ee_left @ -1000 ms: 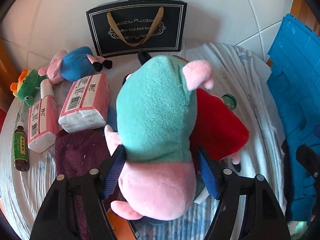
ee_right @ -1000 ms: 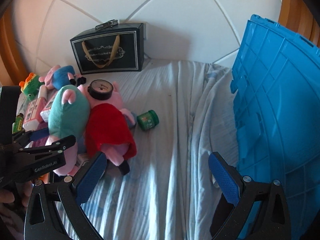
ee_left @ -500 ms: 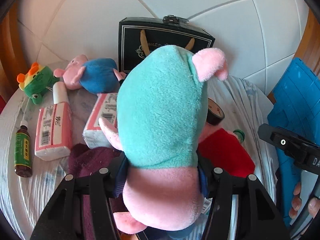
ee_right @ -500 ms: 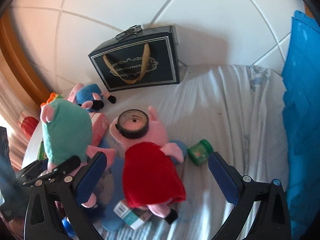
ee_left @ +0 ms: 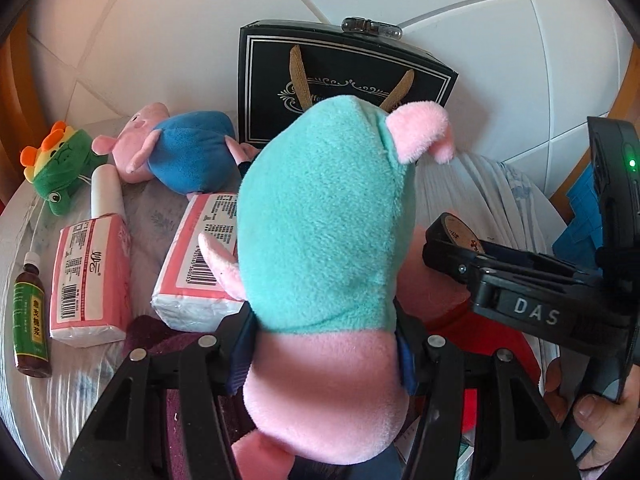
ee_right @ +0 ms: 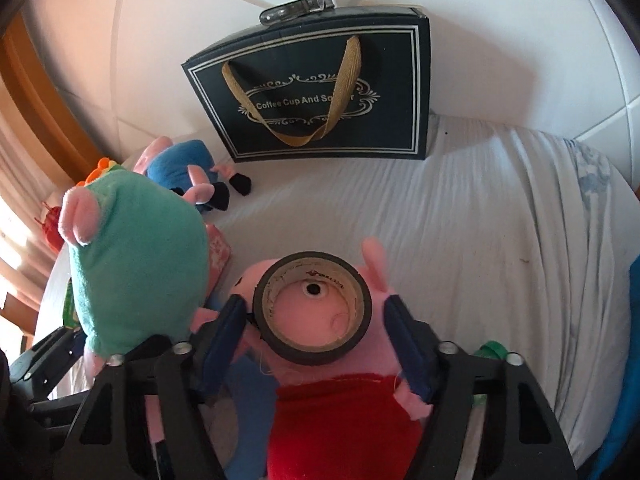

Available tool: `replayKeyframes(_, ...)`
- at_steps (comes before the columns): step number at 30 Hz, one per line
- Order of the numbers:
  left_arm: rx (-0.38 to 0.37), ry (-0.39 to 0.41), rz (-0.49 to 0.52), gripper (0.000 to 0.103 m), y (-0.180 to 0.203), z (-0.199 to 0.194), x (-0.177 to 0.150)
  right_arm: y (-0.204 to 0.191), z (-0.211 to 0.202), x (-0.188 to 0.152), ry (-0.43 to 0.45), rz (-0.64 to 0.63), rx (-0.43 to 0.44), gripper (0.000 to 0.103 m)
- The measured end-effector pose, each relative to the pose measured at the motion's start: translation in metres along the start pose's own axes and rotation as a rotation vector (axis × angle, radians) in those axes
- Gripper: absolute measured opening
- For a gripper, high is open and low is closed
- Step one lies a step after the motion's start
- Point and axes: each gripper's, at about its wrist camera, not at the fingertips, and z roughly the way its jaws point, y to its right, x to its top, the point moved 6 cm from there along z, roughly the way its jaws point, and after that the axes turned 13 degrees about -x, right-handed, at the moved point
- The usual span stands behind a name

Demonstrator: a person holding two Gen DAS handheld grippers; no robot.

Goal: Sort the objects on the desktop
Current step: 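Grasp the teal George pig plush with the left tool while the right tool grasps the black tape roll, then carry the pig plush and tape roll into the blue crate and release both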

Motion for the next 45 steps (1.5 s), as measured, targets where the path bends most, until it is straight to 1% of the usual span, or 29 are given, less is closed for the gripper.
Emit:
replayKeyframes(2, 0.001, 0.002, 0.000, 0.056, 0.001, -0.001, 0.000, -0.001, -0.001, -0.002, 0.012, -0.002, -0.003, 0.059)
replayKeyframes(5, -0.003, 0.013, 0.000, 0.056, 0.003, -0.009, 0.000, -0.003, -0.015, -0.004, 0.052, -0.028, -0.030, 0.059)
replayKeyframes(8, -0.010, 0.042, 0.010, 0.056, 0.012, -0.027, 0.003, -0.004, -0.038, -0.005, 0.094, -0.041, -0.042, 0.059)
replayKeyframes(11, -0.017, 0.086, 0.038, 0.056, 0.026, -0.053, 0.009, -0.005, -0.072, -0.006, 0.150, -0.053, -0.068, 0.059)
replayKeyframes(14, -0.028, 0.134, 0.067, 0.056, 0.044, -0.086, 0.013, -0.005, -0.112, -0.006, 0.215, -0.055, -0.097, 0.059)
replayKeyframes(19, -0.059, 0.212, 0.124, 0.056, 0.083, -0.145, 0.011, -0.002, -0.195, -0.012, 0.329, -0.048, -0.148, 0.059)
replayKeyframes(23, -0.090, 0.270, 0.184, 0.056, 0.122, -0.193, 0.001, 0.006, -0.261, -0.026, 0.417, -0.021, -0.188, 0.059)
replayKeyframes(26, -0.115, 0.306, 0.232, 0.056, 0.154, -0.224, -0.009, 0.020, -0.309, -0.042, 0.471, 0.011, -0.216, 0.059)
replayKeyframes(31, -0.163, 0.349, 0.315, 0.056, 0.214, -0.262, -0.021, 0.055, -0.382, -0.070, 0.563, 0.049, -0.277, 0.059)
replayKeyframes(34, -0.207, 0.373, 0.362, 0.056, 0.256, -0.280, -0.026, 0.085, -0.419, -0.083, 0.601, 0.083, -0.326, 0.059)
replayKeyframes(37, -0.270, 0.393, 0.407, 0.056, 0.306, -0.295, -0.030, 0.126, -0.451, -0.098, 0.631, 0.125, -0.400, 0.059)
replayKeyframes(41, -0.359, 0.415, 0.480, 0.056, 0.381, -0.308, -0.037, 0.188, -0.477, -0.120, 0.639, 0.185, -0.490, 0.059)
replayKeyframes(43, -0.396, 0.402, 0.515, 0.056, 0.420, -0.304, -0.041, 0.224, -0.484, -0.134, 0.623, 0.218, -0.532, 0.059)
replayKeyframes(45, -0.430, 0.370, 0.537, 0.056, 0.457, -0.293, -0.047, 0.259, -0.486, -0.146, 0.598, 0.250, -0.574, 0.059)
